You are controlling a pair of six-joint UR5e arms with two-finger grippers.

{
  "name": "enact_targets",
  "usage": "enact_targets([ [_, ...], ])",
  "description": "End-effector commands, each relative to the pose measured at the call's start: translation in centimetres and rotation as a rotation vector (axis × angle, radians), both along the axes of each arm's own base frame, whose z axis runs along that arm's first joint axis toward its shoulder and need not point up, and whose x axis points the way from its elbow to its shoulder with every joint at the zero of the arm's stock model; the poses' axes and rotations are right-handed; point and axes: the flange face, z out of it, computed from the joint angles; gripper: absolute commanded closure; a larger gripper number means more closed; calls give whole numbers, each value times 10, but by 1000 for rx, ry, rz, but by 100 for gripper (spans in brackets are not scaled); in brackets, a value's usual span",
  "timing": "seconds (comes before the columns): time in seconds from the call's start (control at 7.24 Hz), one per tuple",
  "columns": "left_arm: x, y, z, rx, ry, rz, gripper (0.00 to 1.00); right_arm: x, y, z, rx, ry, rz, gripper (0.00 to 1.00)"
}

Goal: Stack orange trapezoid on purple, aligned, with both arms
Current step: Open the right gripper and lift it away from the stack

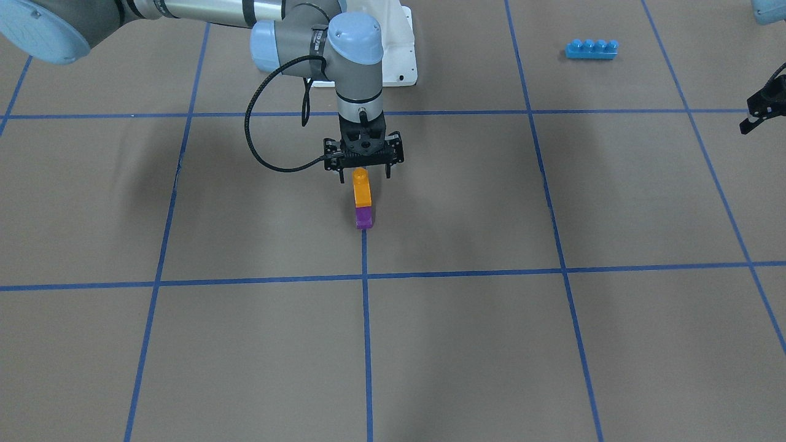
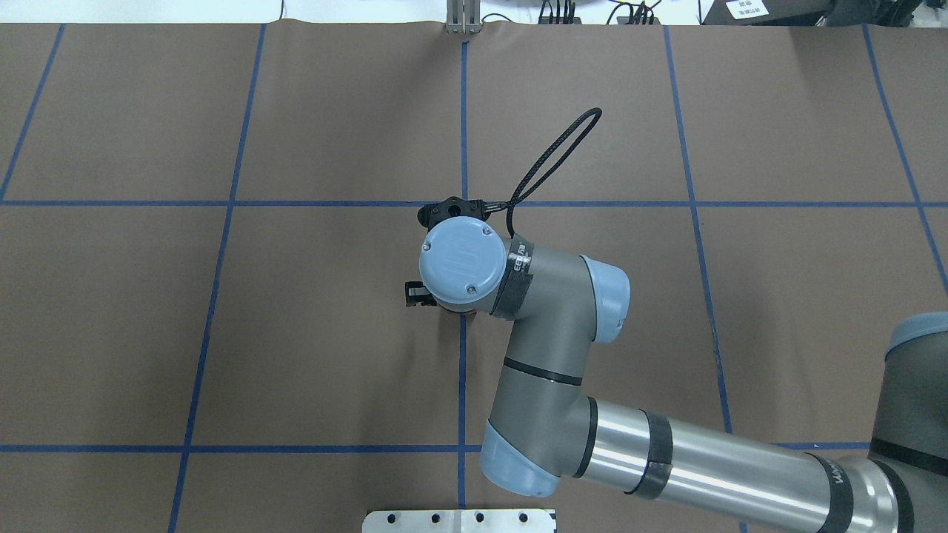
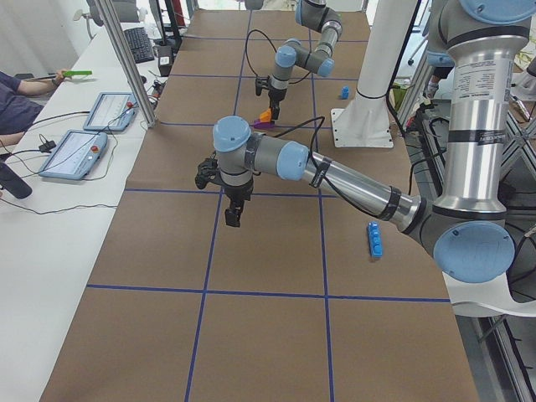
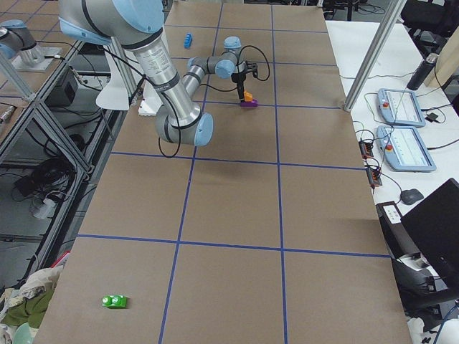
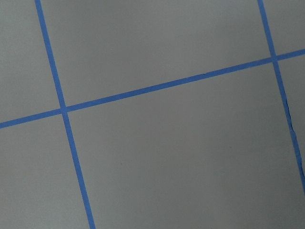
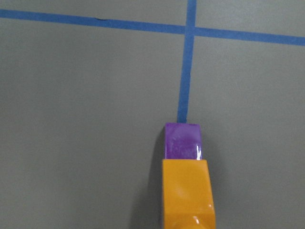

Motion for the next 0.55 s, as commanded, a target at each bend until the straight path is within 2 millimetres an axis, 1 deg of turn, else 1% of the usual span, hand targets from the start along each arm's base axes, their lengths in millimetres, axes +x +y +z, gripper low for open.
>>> enact_targets([
  [0.0, -1, 8, 10, -15, -3, 1, 0, 81, -12, -43, -44, -32, -8, 0],
  [0.14, -2, 10, 12, -19, -5, 1, 0, 119, -37, -46, -40, -40, -31, 0],
  [0.28, -2, 9, 14, -20, -6, 1, 0, 168, -70, -29, -38, -46, -52, 0],
  [0.41, -2, 9, 15, -19, -6, 3, 0, 230, -98, 3, -19, -49, -94, 0],
])
